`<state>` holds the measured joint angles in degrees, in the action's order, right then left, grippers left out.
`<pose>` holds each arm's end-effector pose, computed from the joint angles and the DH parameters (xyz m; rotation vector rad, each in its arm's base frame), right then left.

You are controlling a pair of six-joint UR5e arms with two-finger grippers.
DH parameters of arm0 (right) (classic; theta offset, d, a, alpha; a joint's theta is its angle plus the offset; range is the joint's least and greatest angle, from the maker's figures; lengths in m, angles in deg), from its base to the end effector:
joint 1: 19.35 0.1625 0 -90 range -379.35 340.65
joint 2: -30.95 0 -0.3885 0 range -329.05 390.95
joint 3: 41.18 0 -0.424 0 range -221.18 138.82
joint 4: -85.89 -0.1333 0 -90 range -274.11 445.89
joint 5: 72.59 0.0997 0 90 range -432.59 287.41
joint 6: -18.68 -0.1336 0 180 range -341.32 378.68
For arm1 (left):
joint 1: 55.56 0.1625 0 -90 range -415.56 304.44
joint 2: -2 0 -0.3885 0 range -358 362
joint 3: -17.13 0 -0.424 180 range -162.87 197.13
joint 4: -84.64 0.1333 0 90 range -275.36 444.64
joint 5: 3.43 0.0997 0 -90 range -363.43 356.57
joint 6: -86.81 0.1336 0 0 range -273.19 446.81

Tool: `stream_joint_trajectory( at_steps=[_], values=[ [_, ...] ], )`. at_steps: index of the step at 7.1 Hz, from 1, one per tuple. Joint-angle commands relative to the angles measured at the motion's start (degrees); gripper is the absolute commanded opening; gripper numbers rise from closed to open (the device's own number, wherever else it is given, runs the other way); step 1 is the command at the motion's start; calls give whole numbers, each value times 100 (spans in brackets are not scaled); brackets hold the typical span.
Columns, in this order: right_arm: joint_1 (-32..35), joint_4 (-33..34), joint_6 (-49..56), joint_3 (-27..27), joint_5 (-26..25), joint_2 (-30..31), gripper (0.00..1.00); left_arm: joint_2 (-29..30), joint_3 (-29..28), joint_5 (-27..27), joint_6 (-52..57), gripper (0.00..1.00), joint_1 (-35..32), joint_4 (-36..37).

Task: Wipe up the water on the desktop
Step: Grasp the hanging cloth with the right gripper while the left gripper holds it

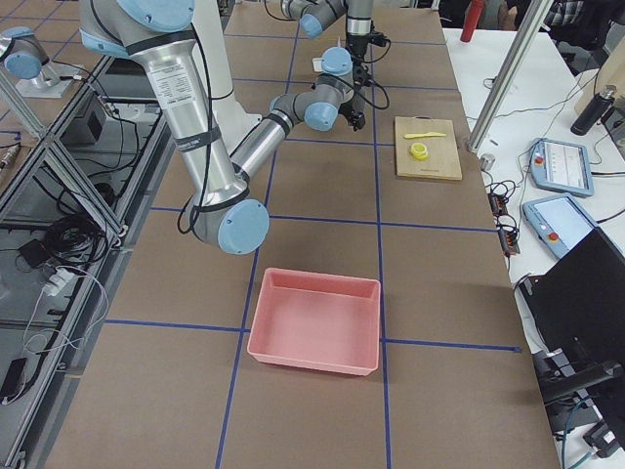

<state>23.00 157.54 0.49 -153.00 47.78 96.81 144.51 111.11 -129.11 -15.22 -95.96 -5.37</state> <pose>-0.3997 -0.4533 0.1724 0.6776 -1.0150 -0.7473 0.4879 -0.4880 0.0222 -0.3225 1.0724 -0.5124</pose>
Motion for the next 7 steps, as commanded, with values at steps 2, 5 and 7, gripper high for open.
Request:
stream_joint_trajectory(
  at_steps=[2, 5, 7],
  values=[
    [-279, -203, 0, 72, -136, -82, 100, 304, -327, 36, -27, 0, 330, -481],
    [-288, -213, 0, 55, -110, -65, 100, 286, -442, -26, -36, 0, 375, -1010],
    [-279, -423, 17, 63, -101, 49, 100, 242, -459, -35, -36, 0, 314, -1185]
  ],
)
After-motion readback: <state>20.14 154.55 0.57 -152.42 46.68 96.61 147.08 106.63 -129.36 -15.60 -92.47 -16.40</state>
